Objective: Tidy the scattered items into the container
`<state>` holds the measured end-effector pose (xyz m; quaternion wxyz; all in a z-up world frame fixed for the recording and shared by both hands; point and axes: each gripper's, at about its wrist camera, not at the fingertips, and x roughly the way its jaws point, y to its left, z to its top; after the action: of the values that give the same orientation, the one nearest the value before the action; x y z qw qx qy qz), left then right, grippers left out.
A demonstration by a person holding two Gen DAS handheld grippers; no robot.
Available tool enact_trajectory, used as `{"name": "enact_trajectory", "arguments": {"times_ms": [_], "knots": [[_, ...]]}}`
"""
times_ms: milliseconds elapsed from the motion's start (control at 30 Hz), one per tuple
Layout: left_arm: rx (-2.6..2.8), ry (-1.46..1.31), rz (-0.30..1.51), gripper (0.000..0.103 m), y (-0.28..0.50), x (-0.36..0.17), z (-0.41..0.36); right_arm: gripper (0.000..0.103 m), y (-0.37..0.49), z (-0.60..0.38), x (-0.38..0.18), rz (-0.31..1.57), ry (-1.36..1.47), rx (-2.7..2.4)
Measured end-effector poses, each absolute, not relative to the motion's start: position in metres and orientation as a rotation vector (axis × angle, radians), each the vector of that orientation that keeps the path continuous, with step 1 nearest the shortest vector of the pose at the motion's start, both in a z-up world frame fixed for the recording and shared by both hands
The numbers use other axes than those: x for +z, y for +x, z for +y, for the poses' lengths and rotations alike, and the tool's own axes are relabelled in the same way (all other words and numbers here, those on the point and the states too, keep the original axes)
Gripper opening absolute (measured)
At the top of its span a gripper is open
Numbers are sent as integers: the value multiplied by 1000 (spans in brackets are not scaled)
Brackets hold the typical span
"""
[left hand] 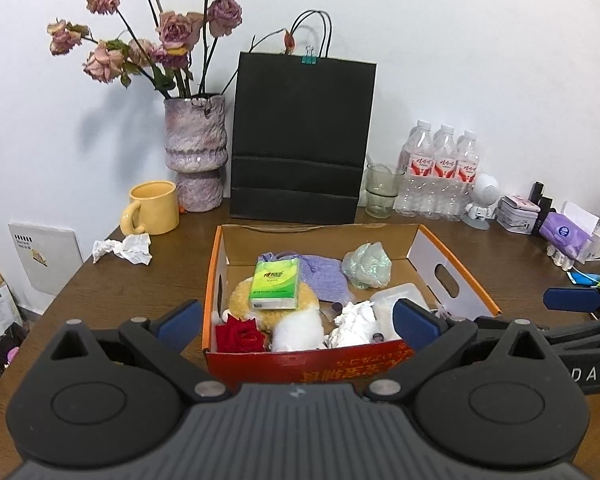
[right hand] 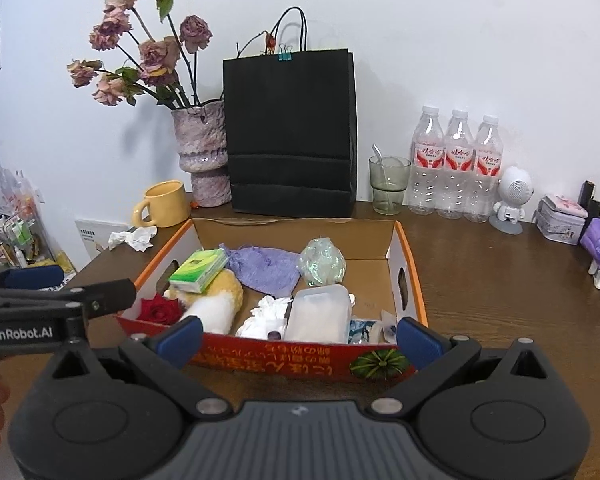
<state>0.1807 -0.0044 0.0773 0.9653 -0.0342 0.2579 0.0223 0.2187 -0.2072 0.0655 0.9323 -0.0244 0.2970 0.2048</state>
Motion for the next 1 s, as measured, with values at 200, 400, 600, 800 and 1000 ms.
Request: {"name": "enact_trajectory", "arguments": {"times_ms": [200, 400, 600, 800, 1000], "knots": [[55, -57, 515, 103, 161, 82, -10, 103, 197, -211, 73, 596, -50, 428], [70, -37, 510, 103, 148, 83, -14, 103, 177, -210, 76, 588, -87, 432], [83, -20, 506, 103, 138, 84, -18, 103, 165, -209, 76, 582, -103, 438], [85, -29, 519, 103, 135, 82, -17, 103, 162, -211, 74, 588, -101, 441], [80, -43, 525, 103, 133, 81, -17, 103, 160, -212, 72, 598, -103, 439]]}}
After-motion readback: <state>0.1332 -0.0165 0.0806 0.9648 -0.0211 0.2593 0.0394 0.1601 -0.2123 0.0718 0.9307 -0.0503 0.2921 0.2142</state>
